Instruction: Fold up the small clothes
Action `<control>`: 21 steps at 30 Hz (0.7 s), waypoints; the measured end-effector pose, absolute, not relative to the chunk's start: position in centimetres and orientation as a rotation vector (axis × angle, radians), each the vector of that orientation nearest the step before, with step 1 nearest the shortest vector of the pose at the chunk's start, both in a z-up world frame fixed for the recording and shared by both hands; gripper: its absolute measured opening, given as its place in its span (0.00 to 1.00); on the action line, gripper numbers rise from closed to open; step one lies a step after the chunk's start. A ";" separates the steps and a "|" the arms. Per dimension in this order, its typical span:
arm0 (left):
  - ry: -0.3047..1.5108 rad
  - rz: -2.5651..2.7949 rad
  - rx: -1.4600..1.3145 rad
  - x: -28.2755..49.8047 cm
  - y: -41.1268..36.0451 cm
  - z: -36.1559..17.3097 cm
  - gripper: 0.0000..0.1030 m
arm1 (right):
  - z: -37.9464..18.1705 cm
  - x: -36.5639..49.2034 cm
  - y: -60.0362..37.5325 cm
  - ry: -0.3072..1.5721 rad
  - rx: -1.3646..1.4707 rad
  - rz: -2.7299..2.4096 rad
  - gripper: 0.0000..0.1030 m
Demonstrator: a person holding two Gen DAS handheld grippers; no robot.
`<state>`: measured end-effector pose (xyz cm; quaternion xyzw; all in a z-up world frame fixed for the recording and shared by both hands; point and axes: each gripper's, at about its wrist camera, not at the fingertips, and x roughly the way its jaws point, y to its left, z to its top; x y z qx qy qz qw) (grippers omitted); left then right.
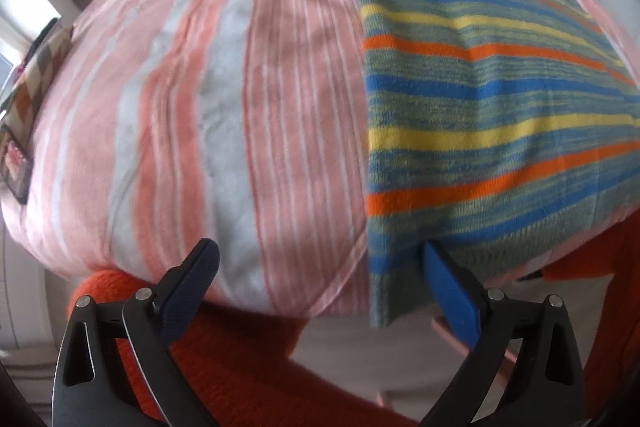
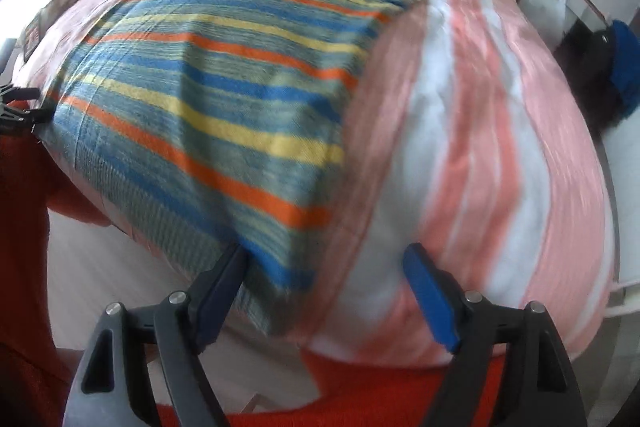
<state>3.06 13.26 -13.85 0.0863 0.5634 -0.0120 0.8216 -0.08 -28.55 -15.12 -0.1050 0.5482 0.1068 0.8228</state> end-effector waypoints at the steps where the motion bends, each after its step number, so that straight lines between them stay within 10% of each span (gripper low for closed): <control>1: 1.182 -0.034 0.168 2.4 14.1 -13.4 0.97 | -14.8 -0.4 -28.9 1.159 -0.201 0.223 0.78; 21: 1.026 -0.075 -0.048 2.7 15.6 -9.3 0.97 | -11.2 -1.9 -30.0 0.950 -0.039 0.231 0.78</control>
